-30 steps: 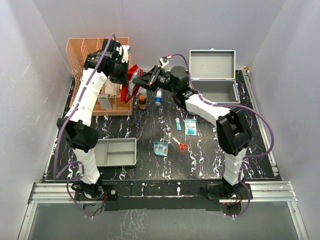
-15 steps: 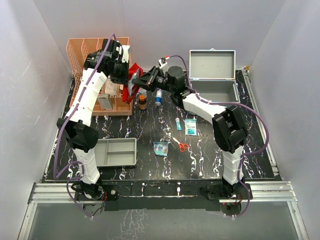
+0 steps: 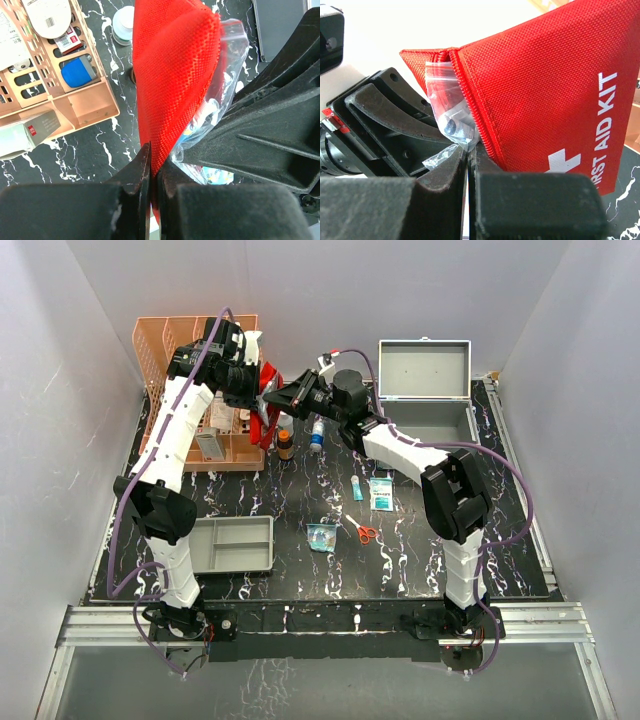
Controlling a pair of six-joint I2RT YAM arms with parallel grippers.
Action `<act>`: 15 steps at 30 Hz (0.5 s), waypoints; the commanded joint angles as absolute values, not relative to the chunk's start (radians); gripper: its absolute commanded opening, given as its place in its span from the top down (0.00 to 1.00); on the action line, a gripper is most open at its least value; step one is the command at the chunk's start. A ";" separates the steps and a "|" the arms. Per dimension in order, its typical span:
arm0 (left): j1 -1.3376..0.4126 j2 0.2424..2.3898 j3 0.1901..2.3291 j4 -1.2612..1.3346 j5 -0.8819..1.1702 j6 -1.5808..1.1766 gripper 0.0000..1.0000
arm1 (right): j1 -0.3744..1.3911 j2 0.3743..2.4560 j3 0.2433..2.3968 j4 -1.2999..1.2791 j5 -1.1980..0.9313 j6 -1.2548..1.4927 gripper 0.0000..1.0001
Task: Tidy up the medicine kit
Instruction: Place the medical item at the medicine pouch.
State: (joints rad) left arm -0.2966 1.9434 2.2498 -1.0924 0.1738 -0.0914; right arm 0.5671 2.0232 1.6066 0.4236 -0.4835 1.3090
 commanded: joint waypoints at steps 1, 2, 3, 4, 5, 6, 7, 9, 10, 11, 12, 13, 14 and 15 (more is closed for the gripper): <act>-0.296 1.901 2.263 -1.107 0.219 -0.101 1.00 | 0.560 2.031 1.646 0.514 -0.457 1.344 1.00; -0.295 1.901 2.261 -1.106 0.221 -0.101 1.00 | 0.560 2.033 1.645 0.515 -0.455 1.347 1.00; -0.295 1.901 2.262 -1.105 0.224 -0.102 1.00 | 0.560 2.033 1.646 0.515 -0.452 1.347 1.00; -0.295 1.901 2.264 -1.103 0.228 -0.104 1.00 | 0.560 2.034 1.645 0.513 -0.449 1.347 1.00; -0.296 1.901 2.266 -1.102 0.230 -0.105 1.00 | 0.560 2.035 1.642 0.514 -0.444 1.348 1.00; -0.297 1.899 2.267 -1.102 0.233 -0.104 1.00 | 0.560 2.037 1.639 0.516 -0.438 1.348 1.00; -0.298 1.899 2.268 -1.101 0.238 -0.106 1.00 | 0.560 2.040 1.639 0.516 -0.431 1.348 1.00; -0.300 1.897 2.270 -1.103 0.253 -0.106 1.00 | 0.560 2.049 1.647 0.501 -0.418 1.341 1.00; -0.302 1.896 2.269 -1.104 0.258 -0.106 1.00 | 0.559 2.052 1.648 0.499 -0.411 1.341 1.00; -0.303 1.895 2.269 -1.106 0.264 -0.104 1.00 | 0.560 2.054 1.650 0.494 -0.401 1.341 1.00; -0.303 1.894 2.268 -1.109 0.267 -0.102 1.00 | 0.560 2.055 1.651 0.493 -0.390 1.342 1.00; -0.305 1.894 2.267 -1.110 0.267 -0.100 1.00 | 0.560 2.057 1.654 0.488 -0.383 1.343 1.00; -0.306 1.893 2.267 -1.112 0.268 -0.099 1.00 | 0.560 2.058 1.657 0.481 -0.372 1.344 1.00; -0.306 1.894 2.267 -1.112 0.268 -0.098 1.00 | 0.560 2.058 1.661 0.476 -0.363 1.344 1.00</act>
State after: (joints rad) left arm -0.2970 1.9434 2.2498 -1.0943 0.2104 -0.0910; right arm 0.5625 2.0518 1.6073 0.4465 -0.4282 1.3418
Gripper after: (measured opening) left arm 0.020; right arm 0.009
